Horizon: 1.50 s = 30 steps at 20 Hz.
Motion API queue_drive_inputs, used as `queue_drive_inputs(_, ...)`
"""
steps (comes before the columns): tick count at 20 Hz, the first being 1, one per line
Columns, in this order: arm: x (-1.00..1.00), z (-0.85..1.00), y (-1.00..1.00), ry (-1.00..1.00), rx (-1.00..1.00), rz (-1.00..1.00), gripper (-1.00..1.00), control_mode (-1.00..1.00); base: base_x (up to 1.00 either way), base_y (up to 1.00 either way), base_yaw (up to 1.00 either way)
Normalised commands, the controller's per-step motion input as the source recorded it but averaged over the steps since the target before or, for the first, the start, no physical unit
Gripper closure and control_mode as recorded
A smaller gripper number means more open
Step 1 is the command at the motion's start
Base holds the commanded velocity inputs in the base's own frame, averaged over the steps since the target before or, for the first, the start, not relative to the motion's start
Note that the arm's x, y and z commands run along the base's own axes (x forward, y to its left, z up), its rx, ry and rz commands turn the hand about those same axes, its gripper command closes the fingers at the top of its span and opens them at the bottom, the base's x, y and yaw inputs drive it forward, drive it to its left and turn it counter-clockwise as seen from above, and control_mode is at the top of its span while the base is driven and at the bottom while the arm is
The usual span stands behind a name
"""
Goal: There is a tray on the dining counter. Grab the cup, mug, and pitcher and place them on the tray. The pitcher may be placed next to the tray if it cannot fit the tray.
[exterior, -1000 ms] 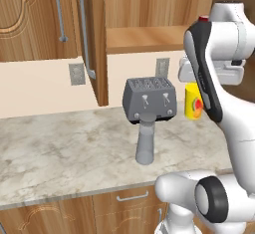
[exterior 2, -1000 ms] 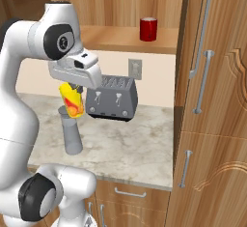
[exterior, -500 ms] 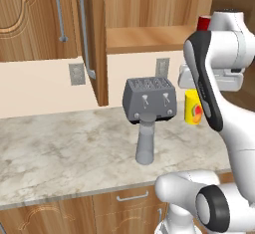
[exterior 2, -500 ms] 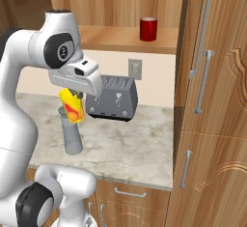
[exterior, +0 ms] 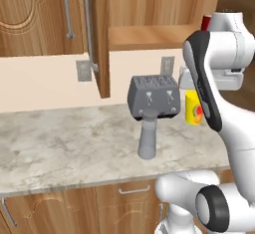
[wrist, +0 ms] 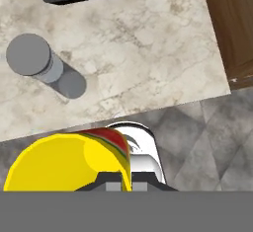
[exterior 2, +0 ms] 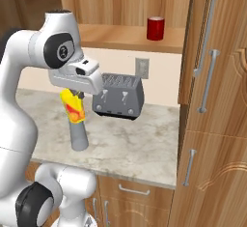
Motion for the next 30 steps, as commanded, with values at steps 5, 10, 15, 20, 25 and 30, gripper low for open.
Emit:
queue_drive_inputs(5,0.00,0.00,0.00,0.00,0.00,0.00,1.00,1.00,-0.72,0.00,0.44)
queue_drive_inputs(10,0.00,0.00,0.00,0.00,0.00,0.00,1.00,1.00,-0.51,0.19,0.57)
queue_drive_inputs(15,0.00,0.00,0.00,0.00,0.00,0.00,1.00,1.00,-0.10,0.35,0.65)
queue_drive_inputs(20,0.00,0.00,0.00,0.00,0.00,0.00,1.00,1.00,-0.06,0.29,0.72)
queue_drive_inputs(25,0.00,0.00,0.00,0.00,0.00,0.00,1.00,1.00,-0.05,0.16,0.83)
queue_drive_inputs(30,0.00,0.00,0.00,0.00,0.00,0.00,1.00,1.00,-0.01,0.16,0.82)
